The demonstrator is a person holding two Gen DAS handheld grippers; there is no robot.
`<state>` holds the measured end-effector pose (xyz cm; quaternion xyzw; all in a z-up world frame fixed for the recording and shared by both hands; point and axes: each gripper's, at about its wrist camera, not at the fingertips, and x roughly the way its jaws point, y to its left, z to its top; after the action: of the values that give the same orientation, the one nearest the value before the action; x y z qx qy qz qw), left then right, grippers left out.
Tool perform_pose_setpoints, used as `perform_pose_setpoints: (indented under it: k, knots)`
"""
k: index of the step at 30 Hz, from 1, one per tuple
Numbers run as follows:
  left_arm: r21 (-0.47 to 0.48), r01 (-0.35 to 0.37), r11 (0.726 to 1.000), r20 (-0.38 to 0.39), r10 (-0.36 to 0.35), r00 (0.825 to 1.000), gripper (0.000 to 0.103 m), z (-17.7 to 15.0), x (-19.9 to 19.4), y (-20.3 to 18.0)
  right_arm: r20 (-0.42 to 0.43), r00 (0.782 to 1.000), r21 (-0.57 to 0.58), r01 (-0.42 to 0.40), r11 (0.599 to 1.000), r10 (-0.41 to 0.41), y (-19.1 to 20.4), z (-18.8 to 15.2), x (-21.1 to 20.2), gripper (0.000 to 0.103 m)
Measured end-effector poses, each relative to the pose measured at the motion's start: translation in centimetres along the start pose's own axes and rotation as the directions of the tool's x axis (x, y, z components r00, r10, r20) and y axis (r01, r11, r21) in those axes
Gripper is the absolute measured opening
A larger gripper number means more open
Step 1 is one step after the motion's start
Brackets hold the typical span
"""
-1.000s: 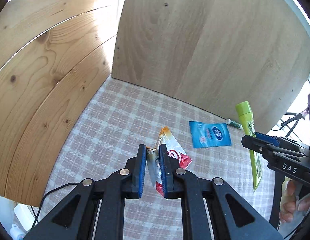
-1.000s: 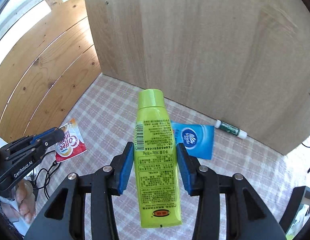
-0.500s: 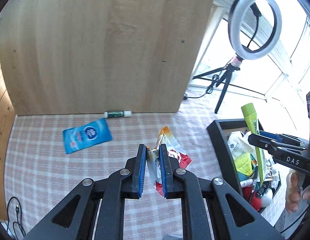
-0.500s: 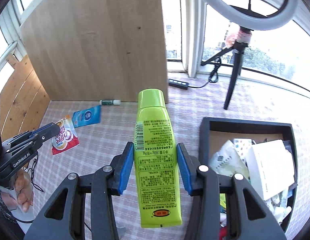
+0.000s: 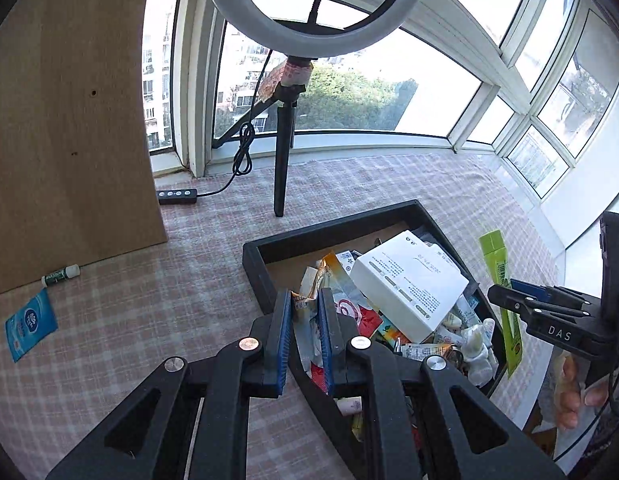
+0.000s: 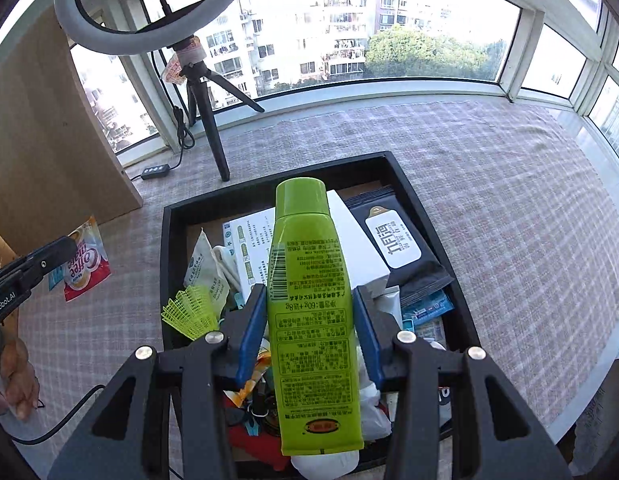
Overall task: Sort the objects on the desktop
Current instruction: 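Carry the yellow-green tube and sachet into the tray and open both grippers, then move both grippers back toward the remaining items on the table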
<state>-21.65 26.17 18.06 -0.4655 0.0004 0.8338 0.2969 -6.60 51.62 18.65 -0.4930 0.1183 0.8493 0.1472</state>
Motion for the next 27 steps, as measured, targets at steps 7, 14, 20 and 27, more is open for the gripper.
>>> perform_pose_setpoints:
  k: [7,14,20,27]
  knots:
    - [0.044,0.037,0.998,-0.027,-0.036,0.999,0.012,0.3,2.2,-3.8,0.001,0.999,0.049,0.048,0.998,-0.048,-4.1,-0.4,-0.6,0.041]
    - [0.067,0.087,0.994,-0.059,-0.083,0.995,0.058,0.5,4.0,-6.3,-0.009,0.994,0.037,0.105,0.994,-0.105,-5.1,0.1,0.3,0.051]
    - [0.123,0.032,0.992,-0.036,-0.027,0.999,0.058,0.3,3.0,-6.6,0.005,0.997,0.057,0.078,0.995,-0.079,-5.4,0.3,0.1,0.055]
    - [0.083,0.013,0.996,-0.032,-0.010,0.999,0.058,-0.2,1.4,-4.1,0.004,0.999,0.062,0.041,0.997,-0.041,-4.3,0.1,-0.1,0.055]
